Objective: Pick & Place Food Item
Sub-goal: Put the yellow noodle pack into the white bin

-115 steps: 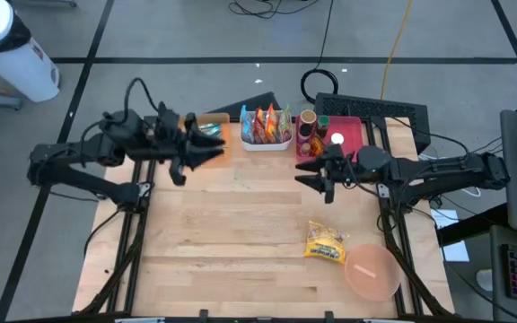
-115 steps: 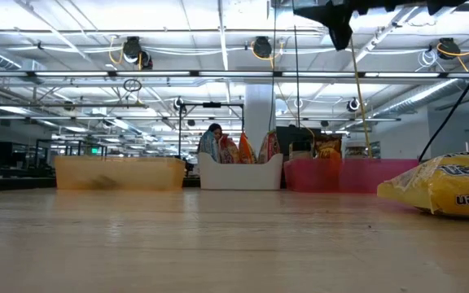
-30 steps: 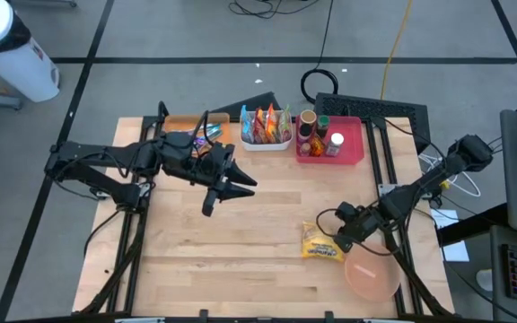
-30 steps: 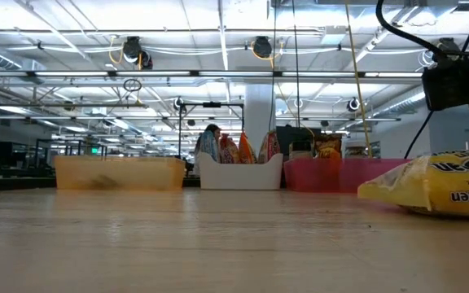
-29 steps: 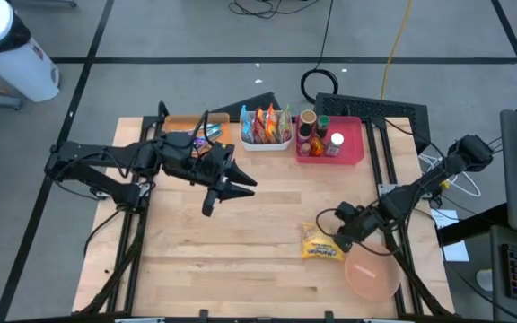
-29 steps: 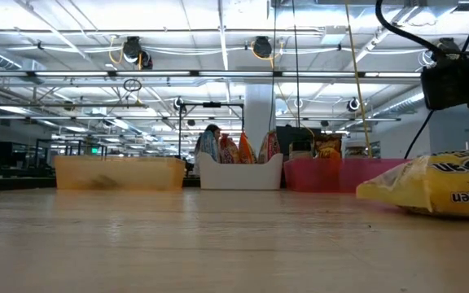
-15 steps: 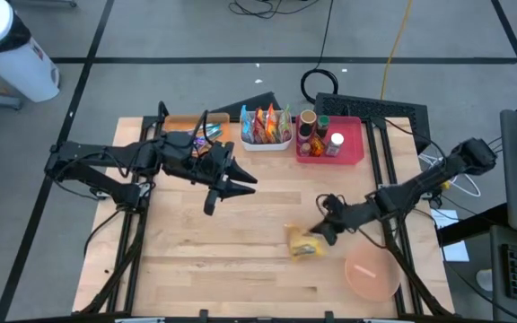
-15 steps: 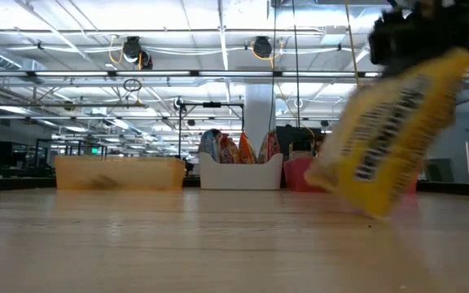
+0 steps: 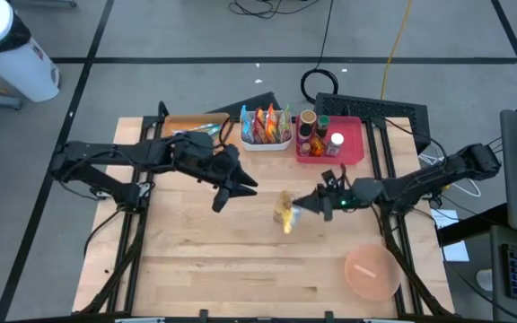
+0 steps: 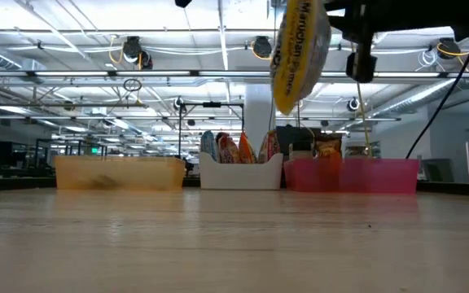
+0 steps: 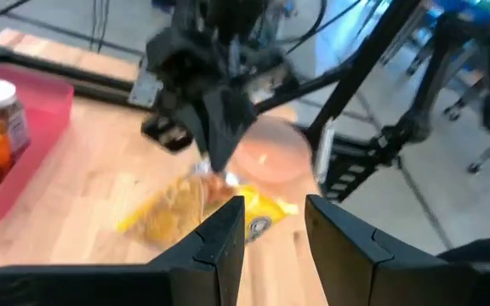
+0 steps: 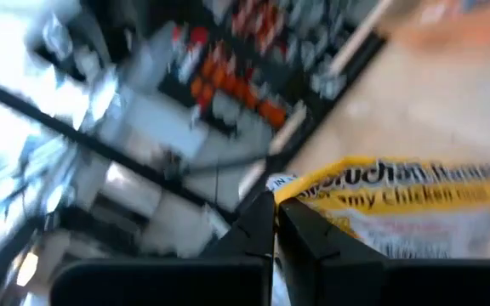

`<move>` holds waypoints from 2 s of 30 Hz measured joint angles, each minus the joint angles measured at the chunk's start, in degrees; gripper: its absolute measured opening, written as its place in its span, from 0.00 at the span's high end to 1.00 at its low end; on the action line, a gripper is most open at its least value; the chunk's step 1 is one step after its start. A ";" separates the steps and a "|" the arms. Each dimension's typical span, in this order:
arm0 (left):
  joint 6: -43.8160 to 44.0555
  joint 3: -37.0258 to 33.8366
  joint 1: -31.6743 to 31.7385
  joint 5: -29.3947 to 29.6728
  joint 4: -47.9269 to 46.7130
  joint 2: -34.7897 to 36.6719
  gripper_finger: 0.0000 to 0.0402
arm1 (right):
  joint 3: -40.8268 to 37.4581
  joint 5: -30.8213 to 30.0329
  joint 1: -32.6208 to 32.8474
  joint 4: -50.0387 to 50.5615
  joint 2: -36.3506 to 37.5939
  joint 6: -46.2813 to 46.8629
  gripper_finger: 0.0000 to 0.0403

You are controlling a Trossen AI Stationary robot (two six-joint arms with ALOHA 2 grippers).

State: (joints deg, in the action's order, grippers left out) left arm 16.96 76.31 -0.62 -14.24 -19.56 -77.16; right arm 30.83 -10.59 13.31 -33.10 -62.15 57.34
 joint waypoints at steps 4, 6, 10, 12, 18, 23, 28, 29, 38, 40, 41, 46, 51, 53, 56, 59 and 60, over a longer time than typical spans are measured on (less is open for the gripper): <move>-1.99 0.00 -0.04 1.70 0.36 -1.54 0.67 | 0.00 -5.95 -2.41 -5.39 0.00 -0.26 1.00; -2.75 0.00 -0.04 4.08 -0.12 -1.75 0.67 | 0.02 -10.07 -3.56 -8.61 0.00 -1.07 1.00; -3.20 0.00 -0.04 11.42 0.06 -1.63 0.67 | 0.04 -19.69 -5.67 -12.20 0.00 -2.39 1.00; -3.17 0.00 -0.05 14.16 0.13 -1.65 0.67 | 0.04 -22.90 -6.57 -13.46 0.00 -2.99 1.00; -5.38 0.04 -0.28 21.11 -0.08 -2.39 0.67 | 0.14 -25.37 -9.57 -15.61 -0.01 -3.17 1.00; -9.41 0.15 -0.24 23.80 0.58 -3.13 0.67 | 2.04 -24.67 -10.83 -15.47 -1.34 -3.13 1.00; -10.65 0.07 -0.26 23.74 0.62 -4.19 0.67 | 5.89 -19.57 -11.92 -14.82 -5.26 -4.79 1.00; -10.43 0.07 -0.26 23.72 0.50 -4.27 0.67 | 6.68 -19.38 -11.94 -14.60 -6.02 -5.35 1.00; -9.10 0.07 -0.14 27.35 -0.10 -4.27 0.67 | 12.55 -16.46 -12.25 -14.62 -12.23 -6.53 1.00; -8.74 0.07 0.06 27.60 -0.16 -4.27 0.67 | 14.03 -15.53 -12.25 -14.60 -13.37 -7.42 1.00; -8.33 0.07 0.23 27.82 -0.39 -4.27 0.67 | 14.81 -14.78 -12.25 -14.60 -13.85 -7.73 1.00; -6.54 0.07 1.36 28.98 -1.25 -4.69 0.67 | 18.52 -13.69 -12.27 -14.57 -16.41 -10.45 1.00; -5.68 0.07 2.08 29.77 -2.26 -4.67 0.67 | 20.09 -11.74 -12.25 -14.21 -17.53 -10.62 1.00; -5.74 0.07 2.21 29.85 -2.20 -4.67 0.67 | 20.13 -11.75 -12.27 -13.79 -17.51 -10.60 1.00; -5.95 0.07 2.27 30.97 -2.20 -4.67 0.67 | 20.13 -11.83 -12.27 -13.40 -17.53 -10.93 1.00; -7.27 0.07 2.25 32.33 -1.11 -4.67 0.67 | 20.13 -11.84 -12.27 -13.62 -17.53 -10.95 1.00; -7.59 0.07 2.24 32.94 -1.07 -4.67 0.67 | 20.13 -11.84 -12.27 -13.61 -17.53 -10.74 1.00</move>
State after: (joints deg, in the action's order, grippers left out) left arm 9.37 76.38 1.61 18.69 -20.64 -81.82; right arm 50.96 -22.43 1.04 -46.70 -79.68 46.61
